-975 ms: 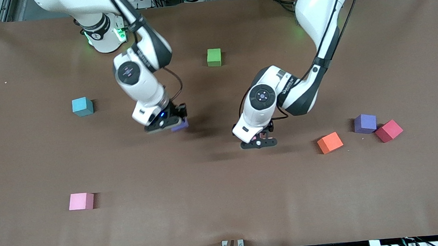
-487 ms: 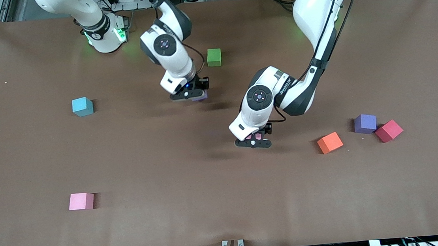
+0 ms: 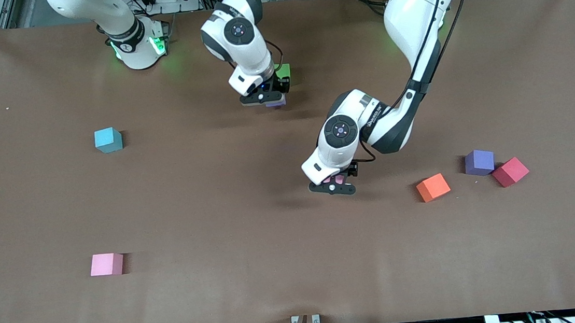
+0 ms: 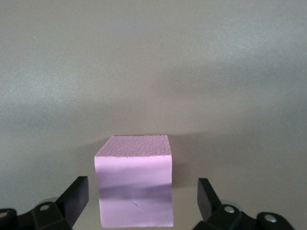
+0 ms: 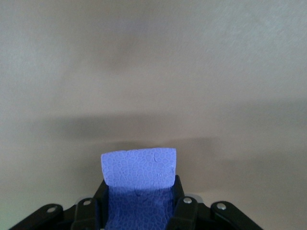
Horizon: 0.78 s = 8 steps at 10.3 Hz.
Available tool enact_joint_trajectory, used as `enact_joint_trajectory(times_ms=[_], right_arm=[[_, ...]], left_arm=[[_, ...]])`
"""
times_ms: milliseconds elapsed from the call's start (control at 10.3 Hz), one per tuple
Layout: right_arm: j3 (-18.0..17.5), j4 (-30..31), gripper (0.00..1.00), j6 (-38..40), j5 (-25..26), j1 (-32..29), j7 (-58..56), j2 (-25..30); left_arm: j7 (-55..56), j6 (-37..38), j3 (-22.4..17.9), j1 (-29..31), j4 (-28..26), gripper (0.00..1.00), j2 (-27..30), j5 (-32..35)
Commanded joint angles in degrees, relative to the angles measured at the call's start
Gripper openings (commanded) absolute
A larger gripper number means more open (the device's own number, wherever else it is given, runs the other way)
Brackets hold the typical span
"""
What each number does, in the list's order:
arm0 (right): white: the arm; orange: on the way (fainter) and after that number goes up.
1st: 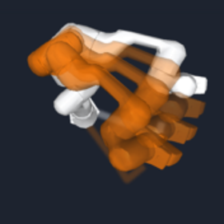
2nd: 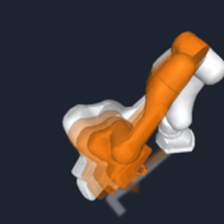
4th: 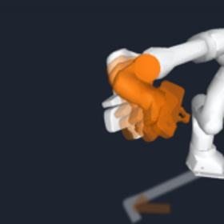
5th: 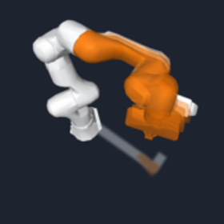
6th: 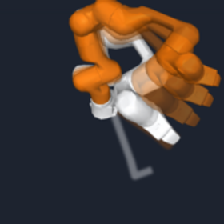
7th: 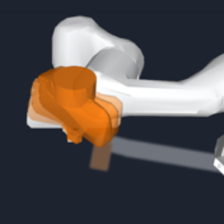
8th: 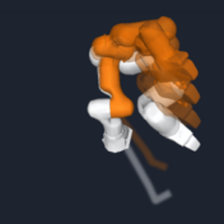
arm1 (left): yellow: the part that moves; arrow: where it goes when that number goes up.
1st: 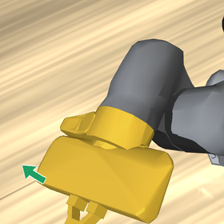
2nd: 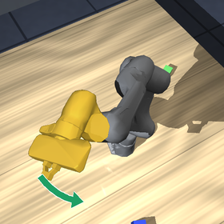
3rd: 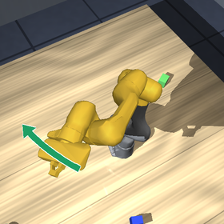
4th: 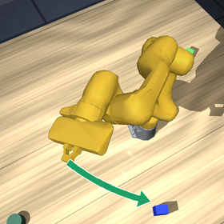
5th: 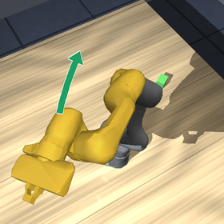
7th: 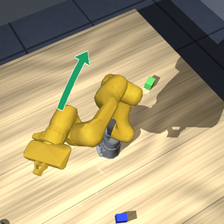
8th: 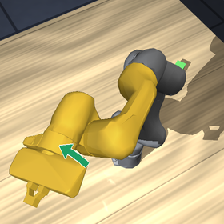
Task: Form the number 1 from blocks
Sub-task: 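Place the purple cube beside green with the right gripper while the left gripper carries pink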
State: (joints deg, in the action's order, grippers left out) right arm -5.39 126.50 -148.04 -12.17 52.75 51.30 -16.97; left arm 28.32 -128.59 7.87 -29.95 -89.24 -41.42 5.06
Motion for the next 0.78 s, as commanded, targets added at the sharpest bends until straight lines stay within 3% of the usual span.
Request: enact_joint_trajectory(times_ms=[0,682], right_arm=[[0.03,1.12,0.5,-4.61,-0.13,1.56,1.08,-1.65],[0.03,1.21,0.53,-4.37,0.22,5.17,2.92,-2.28]], left_arm=[[-1.42,0.35,-0.4,-0.02,-0.15,1.0,0.02,-1.28],[-1.77,0.35,-0.48,0.16,-0.06,1.0,-1.03,-1.2]])
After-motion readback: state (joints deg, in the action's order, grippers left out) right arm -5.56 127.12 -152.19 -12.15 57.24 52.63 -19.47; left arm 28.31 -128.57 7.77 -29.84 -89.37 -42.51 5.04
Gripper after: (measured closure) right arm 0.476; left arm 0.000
